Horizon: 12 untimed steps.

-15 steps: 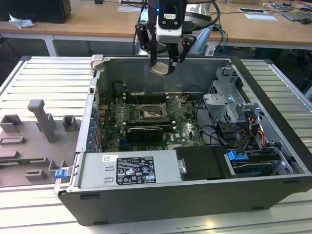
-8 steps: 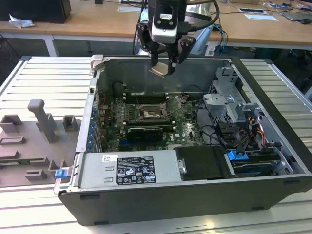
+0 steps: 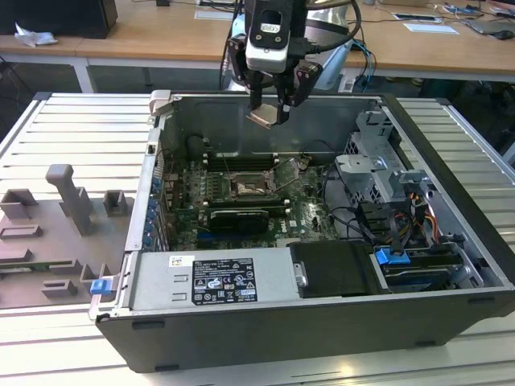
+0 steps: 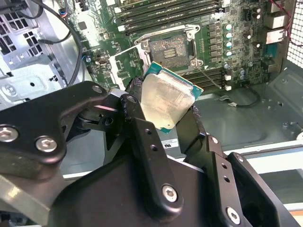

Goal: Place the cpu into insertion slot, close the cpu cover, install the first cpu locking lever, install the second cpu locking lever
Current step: 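Place the cpu into insertion slot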

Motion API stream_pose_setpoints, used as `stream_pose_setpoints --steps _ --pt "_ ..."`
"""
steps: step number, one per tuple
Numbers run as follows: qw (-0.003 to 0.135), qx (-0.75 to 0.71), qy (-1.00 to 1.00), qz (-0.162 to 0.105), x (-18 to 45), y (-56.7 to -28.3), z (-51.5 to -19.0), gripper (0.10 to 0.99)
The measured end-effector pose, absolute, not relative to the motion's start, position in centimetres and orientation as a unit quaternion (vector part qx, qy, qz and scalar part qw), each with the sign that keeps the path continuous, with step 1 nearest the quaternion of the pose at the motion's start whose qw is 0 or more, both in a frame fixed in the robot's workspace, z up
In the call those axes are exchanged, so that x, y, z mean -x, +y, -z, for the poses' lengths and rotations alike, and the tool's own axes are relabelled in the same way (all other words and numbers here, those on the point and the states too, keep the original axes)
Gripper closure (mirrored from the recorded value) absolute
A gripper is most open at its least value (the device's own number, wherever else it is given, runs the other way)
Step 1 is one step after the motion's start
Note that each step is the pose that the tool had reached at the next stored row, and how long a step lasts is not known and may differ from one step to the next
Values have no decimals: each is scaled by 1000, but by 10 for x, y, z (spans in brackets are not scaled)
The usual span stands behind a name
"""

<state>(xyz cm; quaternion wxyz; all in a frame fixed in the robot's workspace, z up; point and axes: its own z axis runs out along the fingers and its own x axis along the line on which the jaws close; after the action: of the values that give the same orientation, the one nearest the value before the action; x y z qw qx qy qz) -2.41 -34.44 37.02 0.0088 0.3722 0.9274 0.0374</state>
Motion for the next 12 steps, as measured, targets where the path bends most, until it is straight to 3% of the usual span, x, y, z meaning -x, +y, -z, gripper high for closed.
stream_pose_setpoints --steps 12 --pt "12 -429 903 -31 24 -343 -354 553"
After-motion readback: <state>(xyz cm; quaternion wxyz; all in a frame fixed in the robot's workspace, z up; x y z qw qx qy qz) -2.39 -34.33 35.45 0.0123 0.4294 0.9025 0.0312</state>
